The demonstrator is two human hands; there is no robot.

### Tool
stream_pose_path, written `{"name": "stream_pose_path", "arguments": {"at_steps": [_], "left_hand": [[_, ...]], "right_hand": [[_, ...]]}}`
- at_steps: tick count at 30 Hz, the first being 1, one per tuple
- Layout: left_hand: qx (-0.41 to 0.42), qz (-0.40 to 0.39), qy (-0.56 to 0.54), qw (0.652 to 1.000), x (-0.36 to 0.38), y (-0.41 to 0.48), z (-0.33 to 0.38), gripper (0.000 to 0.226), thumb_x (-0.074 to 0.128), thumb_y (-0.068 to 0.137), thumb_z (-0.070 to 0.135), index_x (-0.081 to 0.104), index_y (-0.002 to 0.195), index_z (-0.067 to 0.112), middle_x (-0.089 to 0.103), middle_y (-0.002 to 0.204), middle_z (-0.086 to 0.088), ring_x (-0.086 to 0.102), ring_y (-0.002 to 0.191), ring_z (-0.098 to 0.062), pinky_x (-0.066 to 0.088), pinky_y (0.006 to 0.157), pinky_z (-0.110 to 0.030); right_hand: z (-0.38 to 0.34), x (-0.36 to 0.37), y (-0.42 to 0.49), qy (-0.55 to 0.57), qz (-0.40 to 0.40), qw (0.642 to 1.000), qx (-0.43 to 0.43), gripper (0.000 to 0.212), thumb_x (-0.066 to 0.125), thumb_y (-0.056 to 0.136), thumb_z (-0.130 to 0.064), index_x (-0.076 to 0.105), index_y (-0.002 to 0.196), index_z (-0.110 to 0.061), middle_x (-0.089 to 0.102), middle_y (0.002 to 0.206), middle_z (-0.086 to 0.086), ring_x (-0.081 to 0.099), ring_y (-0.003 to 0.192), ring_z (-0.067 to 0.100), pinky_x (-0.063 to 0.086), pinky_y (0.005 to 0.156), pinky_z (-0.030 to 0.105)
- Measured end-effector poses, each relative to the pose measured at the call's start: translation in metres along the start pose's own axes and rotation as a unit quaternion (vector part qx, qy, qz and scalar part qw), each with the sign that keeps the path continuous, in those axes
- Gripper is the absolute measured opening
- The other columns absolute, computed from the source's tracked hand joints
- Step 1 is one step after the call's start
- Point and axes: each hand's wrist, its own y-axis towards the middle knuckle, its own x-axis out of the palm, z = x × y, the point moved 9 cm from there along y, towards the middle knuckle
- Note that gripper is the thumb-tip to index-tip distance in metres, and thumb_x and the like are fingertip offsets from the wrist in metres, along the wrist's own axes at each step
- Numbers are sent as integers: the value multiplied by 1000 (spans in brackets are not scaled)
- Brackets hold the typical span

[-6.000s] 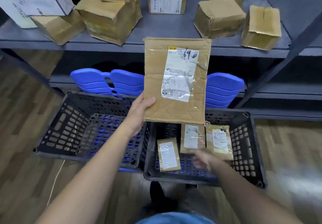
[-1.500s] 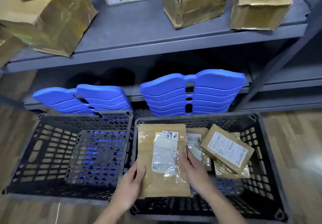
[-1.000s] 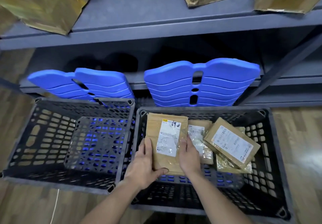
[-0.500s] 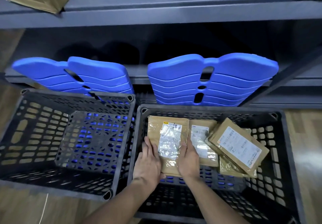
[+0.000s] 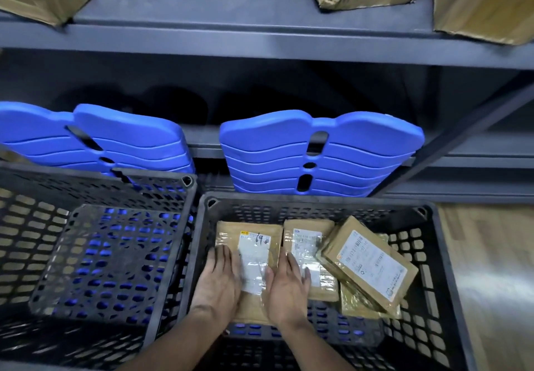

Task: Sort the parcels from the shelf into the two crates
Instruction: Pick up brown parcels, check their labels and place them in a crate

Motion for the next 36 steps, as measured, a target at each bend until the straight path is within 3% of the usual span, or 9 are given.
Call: {"name": "stream_pose_path", "arguments": {"at_steps": [2, 5, 6, 10, 20, 22, 27, 31, 36], "left_hand": [[4, -5, 5, 1000, 5, 8, -1, 91, 37, 107, 47, -15, 155, -11, -4, 166, -37, -5, 155, -52, -10, 123, -68], [16, -25, 39, 999, 13, 17, 3, 86, 37, 110, 40, -15, 155, -11, -23, 162, -33, -18, 154, -51, -15, 121, -67], [13, -24, 45, 999, 15, 19, 4, 81, 33, 111, 35, -16, 154, -12, -25, 160, -33, -19, 153, -50, -18, 120, -67], [7, -25, 51, 998, 20, 24, 9, 61, 14, 111, 20, -19, 150, -13, -22, 163, -34, -20, 154, -49, -18, 119, -63], [-17, -32, -9, 999, 31, 28, 9, 68, 27, 110, 10, -25, 147, -15, -26, 161, -34, -16, 156, -45, -10, 126, -57], [-16, -17, -30, 999, 31, 25, 11, 70, 28, 109, 8, -27, 147, -14, -29, 159, -35, -15, 156, -46, -11, 126, -55], [-4, -14, -70, 997, 38, 14, 17, 71, 29, 107, 5, -23, 153, -11, -28, 160, -33, -15, 155, -48, -5, 128, -54], [5, -13, -46, 999, 35, 16, 19, 75, 35, 105, 4, -23, 151, -12, -24, 163, -34, -14, 155, -51, -3, 128, -54], [-3, -21, -74, 997, 37, 14, 18, 82, 40, 104, 4, -23, 154, -9, -35, 155, -33, -17, 154, -50, -5, 128, -54]], "right_hand": [[3, 3, 4, -46, -24, 999, -15, 71, 8, 106, -51, -8, 165, -14, 20, 172, 1, -13, 160, 20, -9, 129, 49], [6, 3, 19, -55, -6, 997, -53, 70, 18, 111, -47, -30, 157, -25, -34, 167, -4, -35, 152, 28, -19, 125, 51], [4, 4, 24, -74, 6, 994, -82, 70, 20, 112, -46, -29, 159, -26, -35, 167, -5, -33, 154, 30, -21, 125, 48], [8, 14, 37, -163, 28, 979, -115, 65, 33, 108, -42, 21, 163, -12, 16, 172, 11, 4, 159, 34, 9, 118, 58], [5, 18, 42, -178, -41, 973, -141, 68, 6, 108, -45, -19, 161, -10, -44, 162, 1, -25, 155, 37, 5, 124, 68], [1, 4, 36, -155, -50, 975, -150, 76, 10, 107, -56, -24, 159, -12, -47, 159, 0, -30, 153, 34, 2, 126, 64], [14, 7, 0, -201, -157, 938, -234, 140, 53, 75, -89, -40, 153, -17, -53, 155, 9, -44, 147, 28, -19, 122, 49], [43, 8, 5, -257, -133, 930, -225, 108, 47, 106, -40, -52, 142, -15, -58, 150, 6, -51, 140, 21, -25, 123, 41], [41, 6, 2, -285, -137, 933, -173, 98, 49, 99, -2, -33, 152, -3, -48, 155, 20, -39, 146, 38, -12, 126, 49]]}}
